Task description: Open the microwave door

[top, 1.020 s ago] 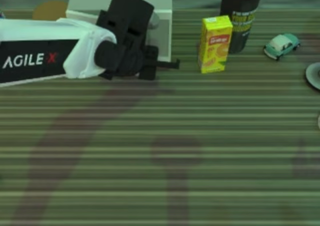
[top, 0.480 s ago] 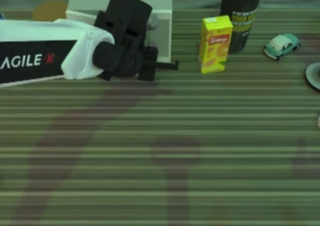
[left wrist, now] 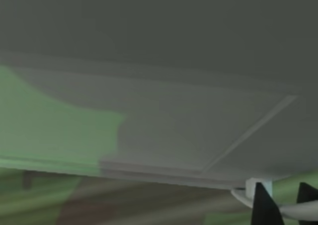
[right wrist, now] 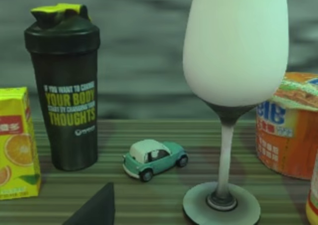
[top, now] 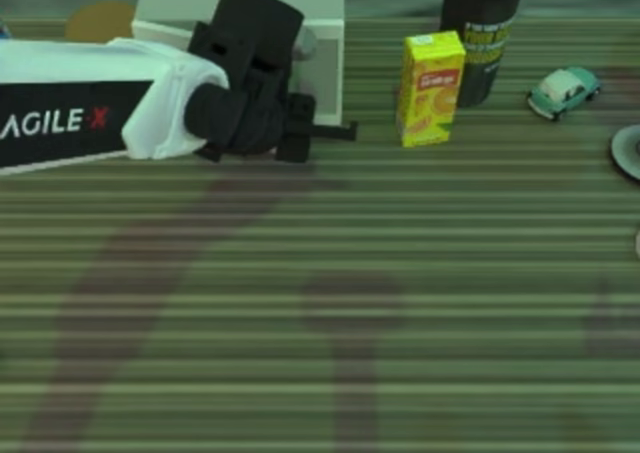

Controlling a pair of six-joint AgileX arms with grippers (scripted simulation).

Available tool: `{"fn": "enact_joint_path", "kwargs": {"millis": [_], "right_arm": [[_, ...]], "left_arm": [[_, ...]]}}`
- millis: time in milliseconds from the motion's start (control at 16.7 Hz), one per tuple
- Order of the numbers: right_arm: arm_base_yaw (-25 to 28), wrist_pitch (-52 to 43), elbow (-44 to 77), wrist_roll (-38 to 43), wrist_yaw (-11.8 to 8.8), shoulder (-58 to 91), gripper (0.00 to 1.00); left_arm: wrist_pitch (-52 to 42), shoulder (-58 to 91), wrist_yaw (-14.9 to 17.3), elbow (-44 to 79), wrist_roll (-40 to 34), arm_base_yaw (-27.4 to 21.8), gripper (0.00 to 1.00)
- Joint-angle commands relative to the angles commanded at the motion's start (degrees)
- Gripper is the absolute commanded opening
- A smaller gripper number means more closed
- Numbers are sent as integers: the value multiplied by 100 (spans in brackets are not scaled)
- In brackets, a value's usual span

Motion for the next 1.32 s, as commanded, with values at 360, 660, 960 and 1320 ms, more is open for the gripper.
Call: {"fn": "enact_joint_path", "kwargs": {"millis": [360,660,960,1320], "right_arm": [[0,0,0,0,0,0,100],[0,0,0,0,0,0,100],[0,0,0,0,0,0,100],[0,0,0,0,0,0,100]], "left_arm": [[0,0,0,0,0,0,0],[1,5,51,8,-18,-40,0],[102,-152,201,-196,224,52,0],[127,-194,256,-277,308,87,0]]}}
